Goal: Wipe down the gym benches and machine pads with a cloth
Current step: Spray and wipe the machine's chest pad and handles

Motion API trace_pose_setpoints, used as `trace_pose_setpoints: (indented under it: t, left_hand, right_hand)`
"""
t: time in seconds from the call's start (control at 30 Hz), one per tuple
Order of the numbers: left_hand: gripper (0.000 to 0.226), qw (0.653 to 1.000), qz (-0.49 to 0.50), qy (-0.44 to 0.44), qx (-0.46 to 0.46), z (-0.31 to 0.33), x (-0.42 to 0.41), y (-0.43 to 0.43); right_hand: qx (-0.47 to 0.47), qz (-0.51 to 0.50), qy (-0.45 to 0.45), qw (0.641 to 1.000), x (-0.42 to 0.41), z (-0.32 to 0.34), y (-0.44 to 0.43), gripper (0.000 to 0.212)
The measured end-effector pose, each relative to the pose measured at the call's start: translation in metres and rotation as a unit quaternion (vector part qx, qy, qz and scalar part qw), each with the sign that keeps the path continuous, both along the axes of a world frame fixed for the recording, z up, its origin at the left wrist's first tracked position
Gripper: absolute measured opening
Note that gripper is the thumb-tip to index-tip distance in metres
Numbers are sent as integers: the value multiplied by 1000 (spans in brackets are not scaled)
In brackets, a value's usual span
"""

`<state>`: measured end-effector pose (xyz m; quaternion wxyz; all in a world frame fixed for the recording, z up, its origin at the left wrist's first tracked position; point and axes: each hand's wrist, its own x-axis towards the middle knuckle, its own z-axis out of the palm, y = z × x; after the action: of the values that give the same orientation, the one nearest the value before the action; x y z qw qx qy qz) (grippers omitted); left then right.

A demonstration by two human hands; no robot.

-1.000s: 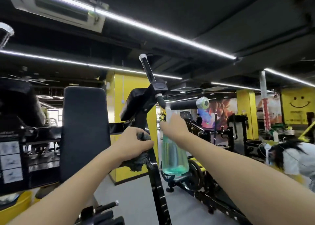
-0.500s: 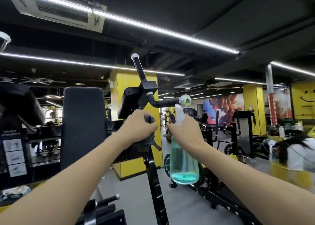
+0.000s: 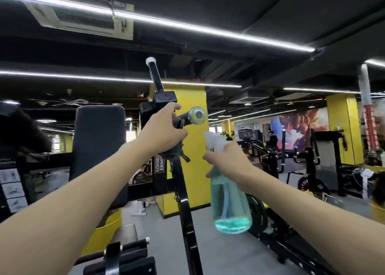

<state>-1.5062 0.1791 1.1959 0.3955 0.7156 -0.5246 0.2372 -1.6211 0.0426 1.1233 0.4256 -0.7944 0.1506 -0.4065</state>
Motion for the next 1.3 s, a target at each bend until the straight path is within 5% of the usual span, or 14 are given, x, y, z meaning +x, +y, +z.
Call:
trace_pose_setpoints:
  t: [0.07, 0.23, 0.33, 0.5, 0.63, 0.7, 0.8, 0.9, 0.97, 1.07, 1.2, 1.3]
  left_hand:
    - [57, 1000, 23, 1, -11, -1, -3, -20]
    - [44, 987, 120, -35, -96, -12, -7, -43]
    - [35, 979, 160, -48, -117, -15, -12, -51]
    - [30, 967, 213, -62, -124, -13, -21, -61]
    - [26, 960, 245, -71, -118, -11, -26, -64]
    - [28, 958, 253, -76, -112, -13, -28, -62]
    - [39, 956, 281, -2, -83, -35, -20, -60]
    - [30, 944, 287, 164, 27, -79, 1, -59]
    - [35, 929, 238, 266, 100, -115, 10, -62]
    - [59, 907, 181, 334, 179, -169, 22, -70]
    - [51, 895, 121, 398, 162, -235, 35, -63]
    - [38, 899, 117, 411, 98, -283, 44, -49]
  right_hand:
    - [-17, 33, 11, 999, -1, 6, -31, 40]
    - [-113, 141, 15, 983, -3, 24, -68, 13]
    - [-163, 194, 8, 967, -1, 28, -79, 33]
    - [-140, 219, 10, 966, 28, 26, -109, 8]
    - [-127, 247, 21, 960, 70, 42, -128, 23]
    - [-132, 258, 19, 957, 84, 47, -135, 50]
    - [-112, 245, 34, 962, 91, 34, -139, 61]
    - [-89, 259, 102, 956, 92, -4, -131, 23]
    - [-67, 288, 121, 948, 97, -33, -122, 15]
    - [-83, 321, 136, 933, 113, -76, -101, 51]
    - [-75, 318, 172, 929, 138, -140, -65, 35]
    - [-45, 296, 224, 927, 161, -194, -46, 63]
